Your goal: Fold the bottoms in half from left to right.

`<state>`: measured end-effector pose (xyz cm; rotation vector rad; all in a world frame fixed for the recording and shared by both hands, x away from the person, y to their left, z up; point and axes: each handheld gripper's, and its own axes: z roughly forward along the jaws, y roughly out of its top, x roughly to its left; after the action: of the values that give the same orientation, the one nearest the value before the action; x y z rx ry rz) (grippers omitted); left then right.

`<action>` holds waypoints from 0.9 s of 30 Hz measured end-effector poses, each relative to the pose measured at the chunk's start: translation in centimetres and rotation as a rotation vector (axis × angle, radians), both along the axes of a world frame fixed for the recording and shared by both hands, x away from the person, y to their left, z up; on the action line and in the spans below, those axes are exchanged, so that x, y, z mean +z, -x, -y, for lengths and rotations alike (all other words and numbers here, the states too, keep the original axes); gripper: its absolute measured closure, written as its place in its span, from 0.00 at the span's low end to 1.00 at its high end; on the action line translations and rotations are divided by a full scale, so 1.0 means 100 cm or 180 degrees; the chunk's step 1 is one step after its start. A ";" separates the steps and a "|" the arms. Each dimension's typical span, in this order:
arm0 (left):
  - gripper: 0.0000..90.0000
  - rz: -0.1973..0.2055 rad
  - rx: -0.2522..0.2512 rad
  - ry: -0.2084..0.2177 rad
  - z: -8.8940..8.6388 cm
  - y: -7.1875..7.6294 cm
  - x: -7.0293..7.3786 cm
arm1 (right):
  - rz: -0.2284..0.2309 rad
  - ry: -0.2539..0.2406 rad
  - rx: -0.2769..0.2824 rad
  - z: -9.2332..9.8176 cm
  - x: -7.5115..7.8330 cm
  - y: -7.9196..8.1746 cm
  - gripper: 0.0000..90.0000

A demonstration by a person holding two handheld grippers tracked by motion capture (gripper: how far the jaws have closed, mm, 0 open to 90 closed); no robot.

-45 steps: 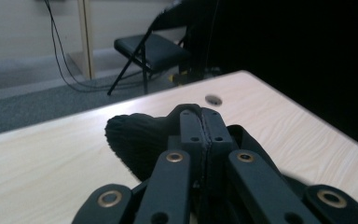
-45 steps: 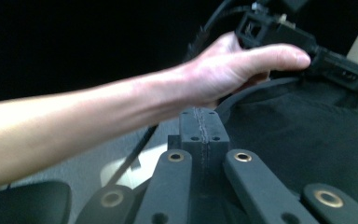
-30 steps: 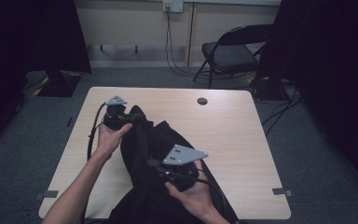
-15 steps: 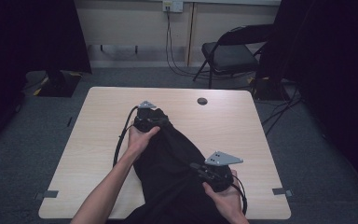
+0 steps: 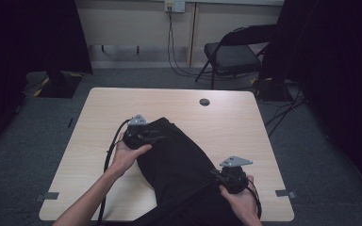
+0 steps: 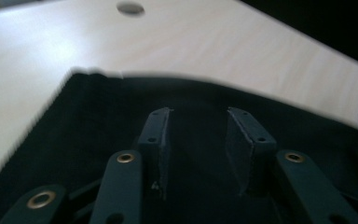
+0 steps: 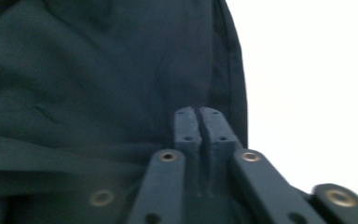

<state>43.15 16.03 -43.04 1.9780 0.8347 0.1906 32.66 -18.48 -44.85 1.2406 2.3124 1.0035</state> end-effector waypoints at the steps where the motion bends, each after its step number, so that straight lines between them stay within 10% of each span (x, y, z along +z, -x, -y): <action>1: 0.75 0.0014 -0.0004 -0.0047 -0.003 0.006 -0.002 | 0.0039 0.0000 -0.0068 0.001 0.002 0.002 0.82; 10: 0.77 -0.0287 -0.0559 -0.0253 0.014 0.060 -0.037 | 0.0068 -0.0078 0.0550 -0.031 -0.006 0.031 0.79; 11: 0.75 -0.0134 -0.0376 -0.0619 0.027 0.066 -0.051 | -0.0041 0.0023 0.0614 -0.040 -0.018 0.028 0.79; 18: 0.77 -0.0287 -0.0358 -0.0502 0.028 0.050 -0.059 | -0.0171 0.0154 0.0631 -0.046 -0.034 0.015 0.67; 27: 0.79 0.0015 0.0037 -0.0765 0.014 0.010 -0.060 | -0.0074 0.0205 0.0671 -0.084 -0.037 -0.012 0.61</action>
<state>42.14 14.68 -49.04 2.1957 0.8528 0.3147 33.86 -10.11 -48.59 1.0049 2.5133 0.9763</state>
